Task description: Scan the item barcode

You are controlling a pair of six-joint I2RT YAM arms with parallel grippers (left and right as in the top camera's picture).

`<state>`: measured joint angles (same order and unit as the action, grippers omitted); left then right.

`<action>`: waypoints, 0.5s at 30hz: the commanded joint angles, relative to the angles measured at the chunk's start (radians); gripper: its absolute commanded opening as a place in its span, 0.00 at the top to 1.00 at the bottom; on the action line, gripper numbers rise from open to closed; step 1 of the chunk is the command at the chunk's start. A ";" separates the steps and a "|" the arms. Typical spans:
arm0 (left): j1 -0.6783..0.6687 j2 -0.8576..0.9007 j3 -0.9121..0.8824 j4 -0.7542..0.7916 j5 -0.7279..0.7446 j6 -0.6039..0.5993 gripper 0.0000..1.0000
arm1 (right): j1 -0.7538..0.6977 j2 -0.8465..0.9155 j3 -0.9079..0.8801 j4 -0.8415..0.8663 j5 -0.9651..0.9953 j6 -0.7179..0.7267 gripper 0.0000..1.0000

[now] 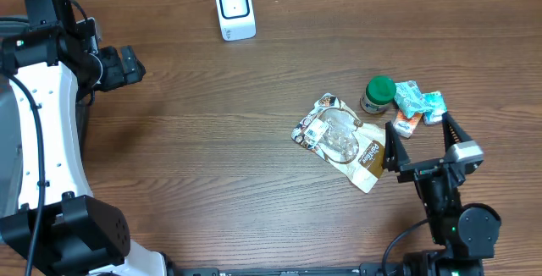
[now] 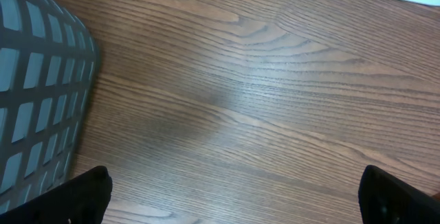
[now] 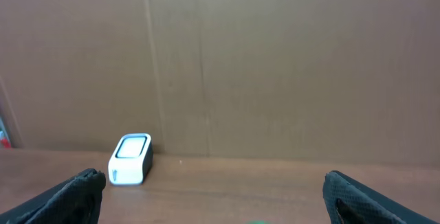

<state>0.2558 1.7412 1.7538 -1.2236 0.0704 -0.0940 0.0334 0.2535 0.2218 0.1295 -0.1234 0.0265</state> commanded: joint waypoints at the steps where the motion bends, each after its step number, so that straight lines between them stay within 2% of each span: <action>1: -0.002 0.004 -0.002 0.001 0.000 0.020 0.01 | -0.003 -0.035 -0.044 0.008 -0.001 0.004 0.00; 13: -0.002 0.004 -0.002 0.001 0.000 0.020 0.01 | -0.003 -0.221 -0.209 0.008 -0.001 0.004 0.00; 15: -0.002 0.004 -0.002 0.002 0.000 0.020 0.00 | -0.003 -0.253 -0.214 -0.043 0.000 0.004 0.00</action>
<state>0.2558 1.7412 1.7538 -1.2240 0.0704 -0.0940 0.0334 0.0441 0.0265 0.1108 -0.1242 0.0265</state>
